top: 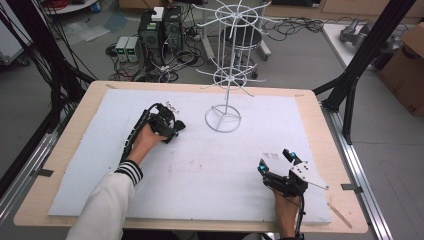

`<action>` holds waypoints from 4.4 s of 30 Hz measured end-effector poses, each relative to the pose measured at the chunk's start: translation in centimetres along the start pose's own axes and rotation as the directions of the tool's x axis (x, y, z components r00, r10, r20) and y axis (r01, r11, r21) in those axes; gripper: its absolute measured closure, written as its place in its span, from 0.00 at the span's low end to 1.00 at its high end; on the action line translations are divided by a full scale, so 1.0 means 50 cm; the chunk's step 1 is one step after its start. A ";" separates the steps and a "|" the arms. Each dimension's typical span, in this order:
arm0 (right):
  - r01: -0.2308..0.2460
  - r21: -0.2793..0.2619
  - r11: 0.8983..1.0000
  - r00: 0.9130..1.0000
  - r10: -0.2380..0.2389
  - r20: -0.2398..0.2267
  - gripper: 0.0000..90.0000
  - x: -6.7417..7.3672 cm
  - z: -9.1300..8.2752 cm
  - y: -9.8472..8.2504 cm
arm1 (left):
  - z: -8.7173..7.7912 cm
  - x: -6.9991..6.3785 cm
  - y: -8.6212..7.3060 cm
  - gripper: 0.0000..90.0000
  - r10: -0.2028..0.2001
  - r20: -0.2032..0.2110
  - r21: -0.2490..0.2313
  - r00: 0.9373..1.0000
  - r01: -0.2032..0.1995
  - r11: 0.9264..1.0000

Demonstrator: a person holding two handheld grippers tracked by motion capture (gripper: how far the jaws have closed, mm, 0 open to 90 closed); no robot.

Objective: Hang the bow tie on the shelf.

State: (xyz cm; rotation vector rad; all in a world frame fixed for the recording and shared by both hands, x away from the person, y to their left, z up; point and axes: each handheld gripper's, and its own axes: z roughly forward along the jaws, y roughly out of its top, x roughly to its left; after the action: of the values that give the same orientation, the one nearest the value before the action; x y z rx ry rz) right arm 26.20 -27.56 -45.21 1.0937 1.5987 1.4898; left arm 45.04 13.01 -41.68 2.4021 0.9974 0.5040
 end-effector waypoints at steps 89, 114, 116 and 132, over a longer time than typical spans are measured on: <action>0.005 -0.003 1.000 1.000 -0.005 0.002 0.09 0.001 0.001 0.000 | -0.279 -0.039 0.067 0.85 -0.032 0.150 -0.627 0.988 0.120 0.770; 0.001 -0.004 1.000 1.000 -0.001 -0.001 0.09 -0.001 0.000 0.000 | -0.256 -0.082 0.155 0.85 0.002 0.181 -0.628 0.984 0.114 0.770; -0.001 -0.005 1.000 1.000 0.001 -0.002 0.09 -0.001 0.000 0.000 | -0.251 -0.084 0.157 0.85 0.008 0.179 -0.619 0.984 0.106 0.778; -0.006 -0.009 1.000 1.000 0.006 -0.003 0.09 -0.002 -0.001 0.000 | -0.212 -0.105 0.169 0.85 0.048 0.185 -0.601 0.982 0.075 0.796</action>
State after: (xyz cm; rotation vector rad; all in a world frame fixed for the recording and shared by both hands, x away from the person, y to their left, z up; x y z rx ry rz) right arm 26.20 -27.66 -45.23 1.0930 1.5898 1.5020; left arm 40.88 7.10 -29.08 1.8160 0.6358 0.4849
